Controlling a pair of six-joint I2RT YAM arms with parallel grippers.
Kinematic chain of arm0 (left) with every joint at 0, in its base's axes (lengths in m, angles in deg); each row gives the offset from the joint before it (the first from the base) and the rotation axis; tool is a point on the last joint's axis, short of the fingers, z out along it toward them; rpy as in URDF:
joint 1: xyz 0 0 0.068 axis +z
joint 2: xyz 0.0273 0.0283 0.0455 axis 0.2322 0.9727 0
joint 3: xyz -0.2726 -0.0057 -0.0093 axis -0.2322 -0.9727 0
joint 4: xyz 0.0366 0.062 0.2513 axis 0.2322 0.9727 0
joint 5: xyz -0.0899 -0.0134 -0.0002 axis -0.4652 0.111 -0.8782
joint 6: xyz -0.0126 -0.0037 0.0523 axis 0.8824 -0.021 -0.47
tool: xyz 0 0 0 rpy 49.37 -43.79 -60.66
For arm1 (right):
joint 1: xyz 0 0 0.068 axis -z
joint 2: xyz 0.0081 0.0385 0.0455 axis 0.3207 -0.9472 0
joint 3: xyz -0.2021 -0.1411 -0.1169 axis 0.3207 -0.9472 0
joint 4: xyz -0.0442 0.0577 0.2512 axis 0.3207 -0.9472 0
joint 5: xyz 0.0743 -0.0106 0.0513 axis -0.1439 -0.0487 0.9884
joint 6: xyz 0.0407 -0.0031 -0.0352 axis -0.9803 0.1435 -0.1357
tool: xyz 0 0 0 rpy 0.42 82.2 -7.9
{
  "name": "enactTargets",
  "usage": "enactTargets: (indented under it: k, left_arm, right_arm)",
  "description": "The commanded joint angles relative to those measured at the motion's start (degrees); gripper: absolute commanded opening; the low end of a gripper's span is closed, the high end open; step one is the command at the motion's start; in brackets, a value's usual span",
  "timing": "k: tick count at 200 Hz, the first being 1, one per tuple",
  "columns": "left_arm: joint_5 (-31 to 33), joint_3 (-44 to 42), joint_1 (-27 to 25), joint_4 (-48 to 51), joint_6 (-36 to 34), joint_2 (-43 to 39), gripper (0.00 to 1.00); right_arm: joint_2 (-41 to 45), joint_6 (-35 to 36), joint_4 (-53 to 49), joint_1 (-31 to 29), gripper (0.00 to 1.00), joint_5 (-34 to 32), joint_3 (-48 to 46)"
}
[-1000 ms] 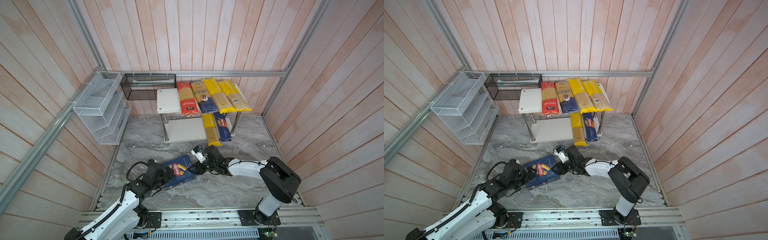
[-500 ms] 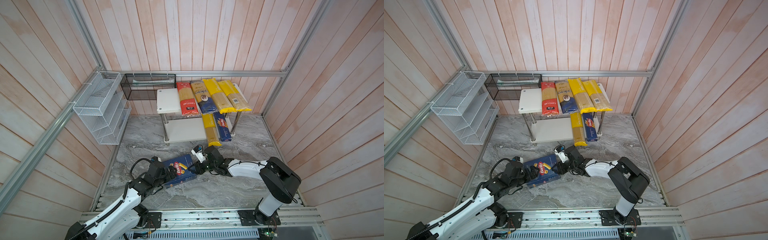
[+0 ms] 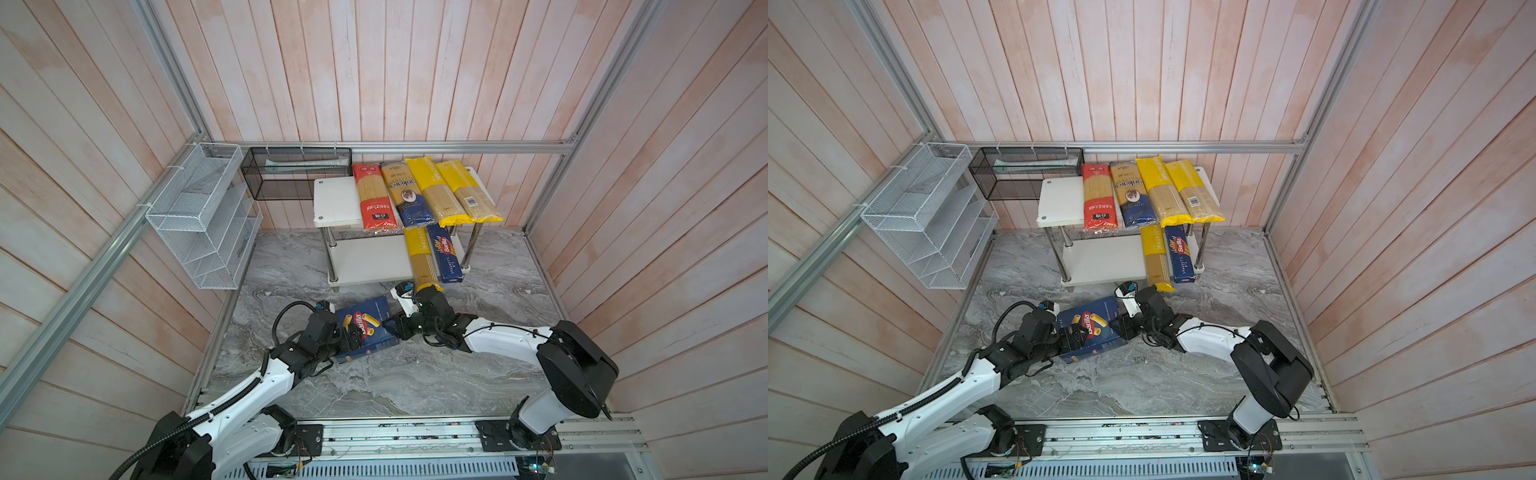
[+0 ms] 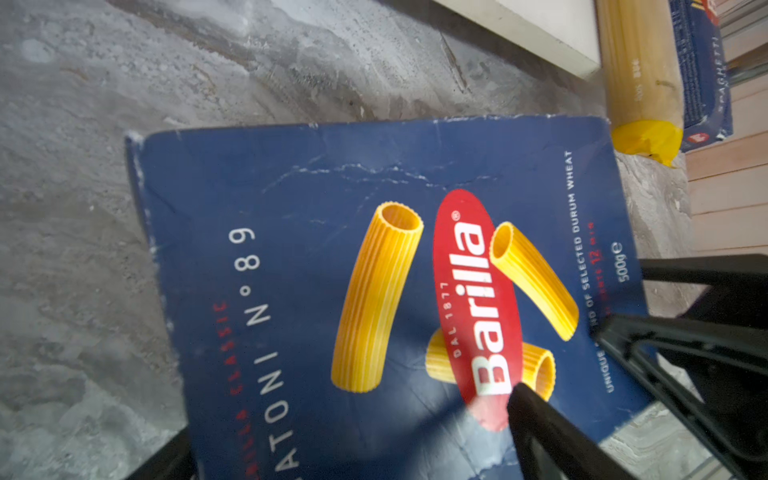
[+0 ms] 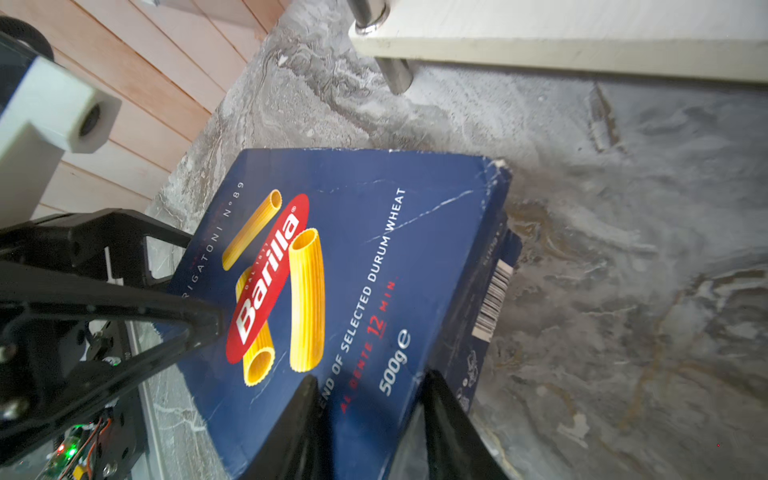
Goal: Place and organize the pasta boxes and bags onto the shelf
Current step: 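Lift the rigatoni box with both grippers and carry it toward the lower shelf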
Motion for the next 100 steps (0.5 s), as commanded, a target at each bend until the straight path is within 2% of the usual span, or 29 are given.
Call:
enactTargets:
  k: [1, 39, 100]
  left_arm:
    - [-7.4, 7.1, -1.5, -18.3, -4.3, 1.0, 1.00]
    - [-7.4, 12.4, -1.4, -20.0, -7.0, 5.8, 0.99]
    - [-7.6, 22.3, -0.1, -20.0, -12.4, 14.6, 1.00]
  right_arm:
    - [2.1, -0.4, 7.9, -2.2, 0.39, 5.8, 2.3]
    - [3.2, 0.7, 8.0, -0.7, 0.39, 3.6, 4.8]
    - [3.0, 0.7, 10.6, 4.5, 0.39, 3.8, 6.4]
